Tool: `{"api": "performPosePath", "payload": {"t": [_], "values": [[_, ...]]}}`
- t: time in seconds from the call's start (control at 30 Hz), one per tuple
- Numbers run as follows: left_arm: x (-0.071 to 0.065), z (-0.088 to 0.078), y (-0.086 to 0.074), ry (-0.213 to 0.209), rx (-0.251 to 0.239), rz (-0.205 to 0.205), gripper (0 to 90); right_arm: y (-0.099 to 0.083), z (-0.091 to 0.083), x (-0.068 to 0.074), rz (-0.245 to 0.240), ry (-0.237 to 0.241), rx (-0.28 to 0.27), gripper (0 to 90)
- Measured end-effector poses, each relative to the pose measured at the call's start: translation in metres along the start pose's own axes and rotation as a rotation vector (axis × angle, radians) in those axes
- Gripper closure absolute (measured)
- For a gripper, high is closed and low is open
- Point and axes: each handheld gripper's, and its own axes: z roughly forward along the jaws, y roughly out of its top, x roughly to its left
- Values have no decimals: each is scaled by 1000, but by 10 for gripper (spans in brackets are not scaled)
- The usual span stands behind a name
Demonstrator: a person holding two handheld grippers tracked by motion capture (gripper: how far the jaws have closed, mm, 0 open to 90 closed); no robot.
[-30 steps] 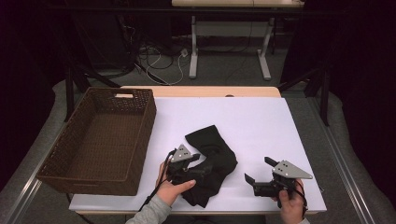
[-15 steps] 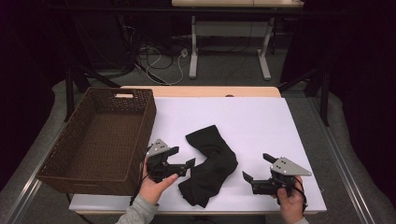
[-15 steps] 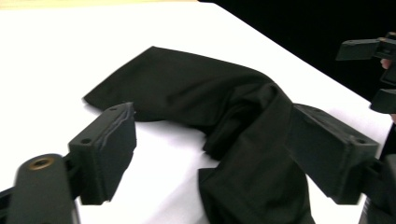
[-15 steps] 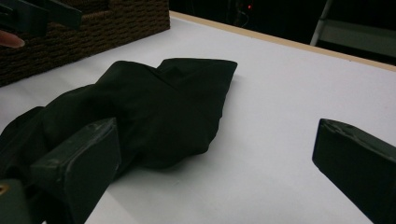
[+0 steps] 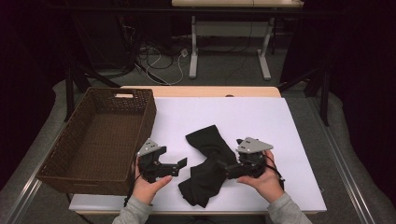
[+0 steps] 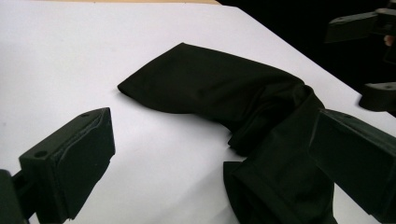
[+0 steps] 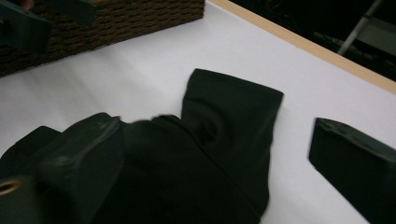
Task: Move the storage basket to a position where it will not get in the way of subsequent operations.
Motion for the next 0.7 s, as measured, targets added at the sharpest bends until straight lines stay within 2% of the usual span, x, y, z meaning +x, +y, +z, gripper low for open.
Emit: {"api": "performPosePath", "payload": {"t": [0.03, 0.13, 0.27, 0.33, 0.37, 0.43, 0.5, 0.53, 0.7], "values": [[0, 0, 0, -4, -1, -1, 5, 2, 4, 2, -15, 15, 3, 142], [0, 1, -1, -9, -2, 1, 9, 5, 14, 7, -28, 70, 22, 178], [0, 2, -1, -12, 0, 4, 15, 4, 20, 9, -33, 99, 28, 254], [0, 2, -2, -7, -1, 0, 16, 3, 21, 10, -39, 116, 30, 320], [1, 3, -2, -6, -1, -1, 16, 2, 21, 10, -42, 127, 34, 357], [1, 3, -2, -9, 8, -1, 21, -1, 20, 11, -53, 150, 39, 488], [1, 4, -2, -5, 4, 3, 23, -4, 18, 12, -78, 154, 29, 585], [1, 4, -2, -6, 4, 4, 26, -5, 17, 12, -81, 161, 27, 606], [2, 3, -3, -5, 13, 8, 41, -11, 14, 12, -110, 159, 49, 833]]}}
